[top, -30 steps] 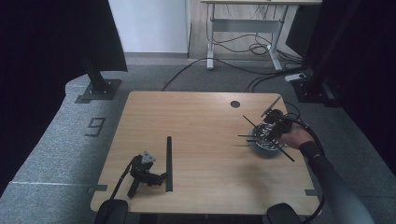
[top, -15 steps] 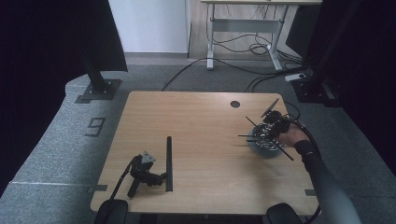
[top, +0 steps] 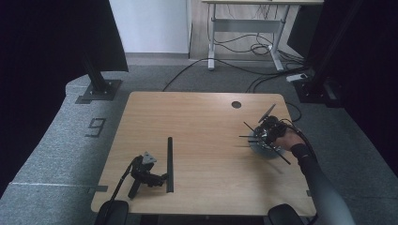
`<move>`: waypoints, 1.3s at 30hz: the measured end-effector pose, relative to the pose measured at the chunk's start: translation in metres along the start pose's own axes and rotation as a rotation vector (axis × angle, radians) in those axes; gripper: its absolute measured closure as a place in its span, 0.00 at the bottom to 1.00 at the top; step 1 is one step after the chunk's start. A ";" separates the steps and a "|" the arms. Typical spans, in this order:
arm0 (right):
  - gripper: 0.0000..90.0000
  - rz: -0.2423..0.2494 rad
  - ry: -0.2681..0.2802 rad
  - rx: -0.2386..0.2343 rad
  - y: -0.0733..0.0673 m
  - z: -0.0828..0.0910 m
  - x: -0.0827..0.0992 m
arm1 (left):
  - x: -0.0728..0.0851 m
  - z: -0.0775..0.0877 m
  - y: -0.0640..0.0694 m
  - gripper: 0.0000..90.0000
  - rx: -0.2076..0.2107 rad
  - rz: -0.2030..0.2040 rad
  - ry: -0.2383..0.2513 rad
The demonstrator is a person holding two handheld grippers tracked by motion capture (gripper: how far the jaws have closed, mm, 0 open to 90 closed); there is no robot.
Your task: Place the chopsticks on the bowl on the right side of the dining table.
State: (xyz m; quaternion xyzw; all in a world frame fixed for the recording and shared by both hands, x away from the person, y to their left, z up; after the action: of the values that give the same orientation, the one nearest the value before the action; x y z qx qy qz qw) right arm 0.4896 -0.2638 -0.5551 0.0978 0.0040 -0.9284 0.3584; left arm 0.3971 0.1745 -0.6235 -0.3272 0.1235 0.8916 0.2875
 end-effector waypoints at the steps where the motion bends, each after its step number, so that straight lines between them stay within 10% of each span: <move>1: 0.95 -0.002 0.000 -0.003 0.000 -0.001 0.000 | 0.000 0.000 0.000 0.00 0.000 0.000 0.000; 17: 0.90 -0.037 0.024 -0.011 0.005 -0.002 0.006 | 0.000 0.000 0.000 0.00 0.000 -0.001 -0.001; 33: 0.18 -0.208 0.314 -0.011 0.015 0.024 0.012 | 0.000 0.000 0.000 0.00 0.000 -0.001 -0.001; 39: 0.00 -0.244 0.411 0.095 0.022 0.025 0.023 | 0.000 0.000 0.000 0.00 0.000 -0.001 -0.001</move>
State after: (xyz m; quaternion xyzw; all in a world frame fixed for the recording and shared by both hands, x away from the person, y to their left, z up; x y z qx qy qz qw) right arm 0.4833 -0.2974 -0.5331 0.3000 0.0446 -0.9246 0.2304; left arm 0.3970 0.1746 -0.6235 -0.3268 0.1233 0.8917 0.2879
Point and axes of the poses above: each handheld gripper's, and its own axes: z roughly backward along the jaws, x roughly out of its underside, y roughly to its right, the point moved 10 cm from there along -z, roughly forward along the jaws, and after that the axes turned 3 degrees about z, right-handed, at the moved point
